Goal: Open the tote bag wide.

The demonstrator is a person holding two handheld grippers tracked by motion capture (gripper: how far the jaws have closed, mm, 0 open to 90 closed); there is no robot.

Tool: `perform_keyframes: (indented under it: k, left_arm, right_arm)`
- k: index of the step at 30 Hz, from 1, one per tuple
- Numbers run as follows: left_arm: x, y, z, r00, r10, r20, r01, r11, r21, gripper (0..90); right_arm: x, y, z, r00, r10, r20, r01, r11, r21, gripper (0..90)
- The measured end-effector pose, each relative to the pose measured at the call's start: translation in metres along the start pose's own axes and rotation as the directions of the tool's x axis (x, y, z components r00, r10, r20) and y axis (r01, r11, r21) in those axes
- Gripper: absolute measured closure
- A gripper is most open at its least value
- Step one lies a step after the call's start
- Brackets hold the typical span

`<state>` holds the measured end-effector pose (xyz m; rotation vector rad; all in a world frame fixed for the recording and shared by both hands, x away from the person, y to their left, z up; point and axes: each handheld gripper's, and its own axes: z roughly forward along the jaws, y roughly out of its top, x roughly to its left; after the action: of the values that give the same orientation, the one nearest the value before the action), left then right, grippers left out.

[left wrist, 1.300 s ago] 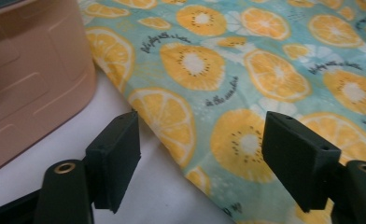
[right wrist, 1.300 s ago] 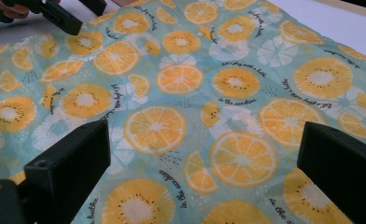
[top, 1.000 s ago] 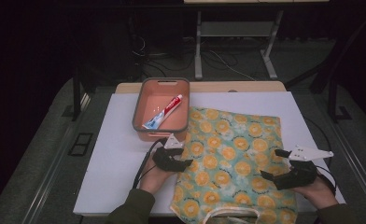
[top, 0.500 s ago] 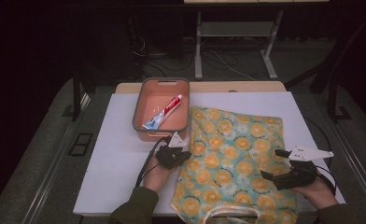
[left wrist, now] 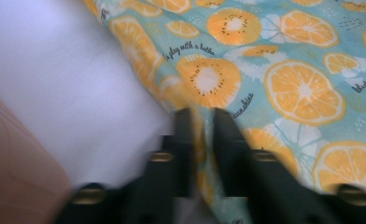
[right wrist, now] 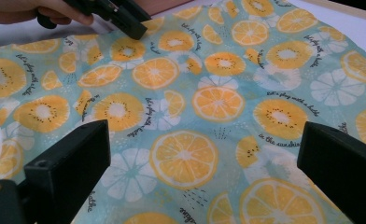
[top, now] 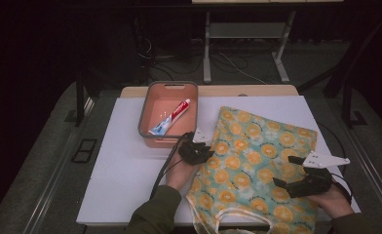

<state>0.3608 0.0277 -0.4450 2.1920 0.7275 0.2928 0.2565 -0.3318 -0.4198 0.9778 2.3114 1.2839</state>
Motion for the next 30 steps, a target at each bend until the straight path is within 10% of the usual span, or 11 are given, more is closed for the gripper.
perform_keyframes:
  k: [11, 24, 30]
  left_arm:
    - [-0.016, -0.015, -0.057, 0.9987, -0.015, 0.048, 0.016, 0.9994, -0.03, 33.1]
    - [-0.035, -0.055, -0.061, 0.9922, -0.057, 0.111, 0.052, 0.9975, 0.048, 35.9]
    - [-0.041, -0.055, -0.056, 0.9956, -0.005, 0.093, -0.002, 0.9972, 0.075, 46.2]
  right_arm:
    - [0.001, 0.0, 0.0, 1.0, -0.006, 0.003, 0.006, 1.0, 0.001, 2.5]
    - [0.002, 0.0, 0.001, 0.9999, -0.013, 0.007, 0.013, 1.0, 0.008, 2.5]
    - [0.002, 0.0, 0.001, 0.9999, -0.014, 0.007, 0.014, 1.0, 0.008, 2.5]
